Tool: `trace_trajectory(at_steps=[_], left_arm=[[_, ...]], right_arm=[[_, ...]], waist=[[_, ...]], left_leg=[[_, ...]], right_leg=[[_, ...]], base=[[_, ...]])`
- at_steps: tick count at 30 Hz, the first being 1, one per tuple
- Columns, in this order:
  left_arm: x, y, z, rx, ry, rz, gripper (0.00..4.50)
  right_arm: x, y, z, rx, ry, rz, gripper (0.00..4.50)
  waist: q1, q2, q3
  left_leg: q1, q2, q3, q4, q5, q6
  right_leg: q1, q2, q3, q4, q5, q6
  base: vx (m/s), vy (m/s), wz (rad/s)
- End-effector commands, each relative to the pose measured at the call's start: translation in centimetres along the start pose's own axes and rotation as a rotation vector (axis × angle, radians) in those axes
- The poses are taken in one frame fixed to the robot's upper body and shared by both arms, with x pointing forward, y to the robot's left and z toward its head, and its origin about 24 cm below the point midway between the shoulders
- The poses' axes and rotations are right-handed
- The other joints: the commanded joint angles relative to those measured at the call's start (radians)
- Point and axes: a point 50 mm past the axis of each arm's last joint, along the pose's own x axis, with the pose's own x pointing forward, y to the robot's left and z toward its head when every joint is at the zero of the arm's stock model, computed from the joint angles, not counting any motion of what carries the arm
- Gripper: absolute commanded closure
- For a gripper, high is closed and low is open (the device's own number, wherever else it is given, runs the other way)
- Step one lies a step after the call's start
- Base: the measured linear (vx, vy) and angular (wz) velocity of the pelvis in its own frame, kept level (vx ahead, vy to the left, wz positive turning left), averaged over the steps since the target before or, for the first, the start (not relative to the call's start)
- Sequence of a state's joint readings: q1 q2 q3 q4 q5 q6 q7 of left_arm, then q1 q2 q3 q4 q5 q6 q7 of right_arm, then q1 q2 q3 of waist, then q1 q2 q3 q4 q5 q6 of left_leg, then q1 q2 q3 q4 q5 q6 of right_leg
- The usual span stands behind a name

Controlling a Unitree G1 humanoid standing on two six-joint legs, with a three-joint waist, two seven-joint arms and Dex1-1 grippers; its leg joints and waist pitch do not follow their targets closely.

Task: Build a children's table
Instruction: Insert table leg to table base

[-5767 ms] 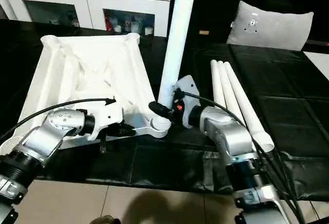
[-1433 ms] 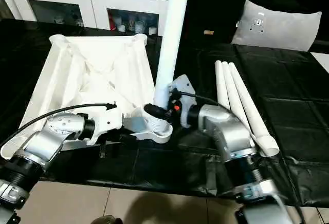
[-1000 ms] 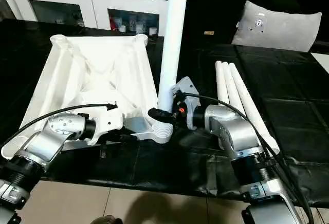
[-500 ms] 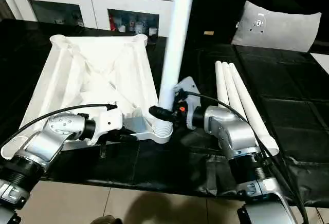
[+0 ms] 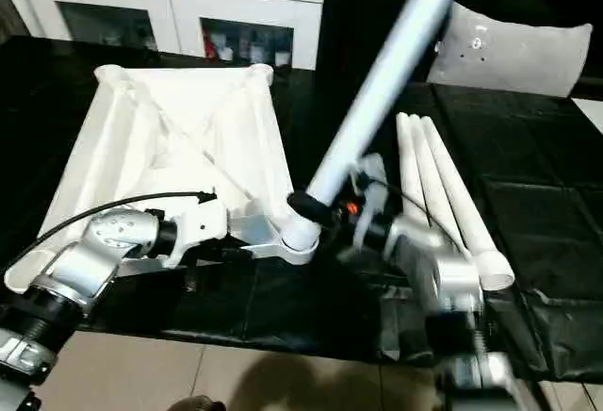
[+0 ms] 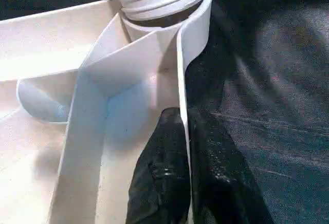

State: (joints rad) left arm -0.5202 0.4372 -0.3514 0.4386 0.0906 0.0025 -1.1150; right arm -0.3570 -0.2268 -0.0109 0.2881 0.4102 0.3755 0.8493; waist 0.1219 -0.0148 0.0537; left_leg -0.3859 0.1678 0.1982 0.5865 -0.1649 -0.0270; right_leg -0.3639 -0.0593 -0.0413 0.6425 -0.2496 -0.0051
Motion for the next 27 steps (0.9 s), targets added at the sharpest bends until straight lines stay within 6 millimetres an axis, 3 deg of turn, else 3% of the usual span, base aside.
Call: trace_trajectory(at_steps=[1, 14, 27], left_arm=[[0.5, -0.4, -0.2, -0.002, -0.003, -0.01, 4.5], [0.4, -0.1, -0.2, 0.013, 0.008, -0.011, 4.5], [0.1, 0.6, -0.1, 0.018, 0.015, -0.019, 4.5]], right_arm=[[-0.6, -0.1, -2.5, -0.008, 0.125, -0.026, 2.62], [-0.2, -0.5, -2.7, -0.26, 0.339, 0.037, 2.62], [0.8, -0.4, -3.1, -0.261, 0.474, 0.147, 2.62]], waist=[[-0.001, 0.001, -0.06], [-0.01, 0.0, -0.058], [-0.012, -0.002, -0.059]], left_leg=[[0.03, 0.076, -0.036, -0.068, -0.198, -0.008], [0.032, 0.075, -0.038, -0.073, -0.245, -0.017], [0.037, 0.079, -0.042, -0.078, -0.308, -0.04]], right_leg=[[0.02, -0.105, 0.049, -0.085, -0.074, -0.212], [0.015, -0.101, 0.051, -0.092, -0.133, -0.197], [0.012, -0.105, 0.053, -0.096, -0.19, -0.2]], base=[[0.0, 0.0, 0.0], [0.0, 0.0, 0.0], [0.0, 0.0, 0.0]])
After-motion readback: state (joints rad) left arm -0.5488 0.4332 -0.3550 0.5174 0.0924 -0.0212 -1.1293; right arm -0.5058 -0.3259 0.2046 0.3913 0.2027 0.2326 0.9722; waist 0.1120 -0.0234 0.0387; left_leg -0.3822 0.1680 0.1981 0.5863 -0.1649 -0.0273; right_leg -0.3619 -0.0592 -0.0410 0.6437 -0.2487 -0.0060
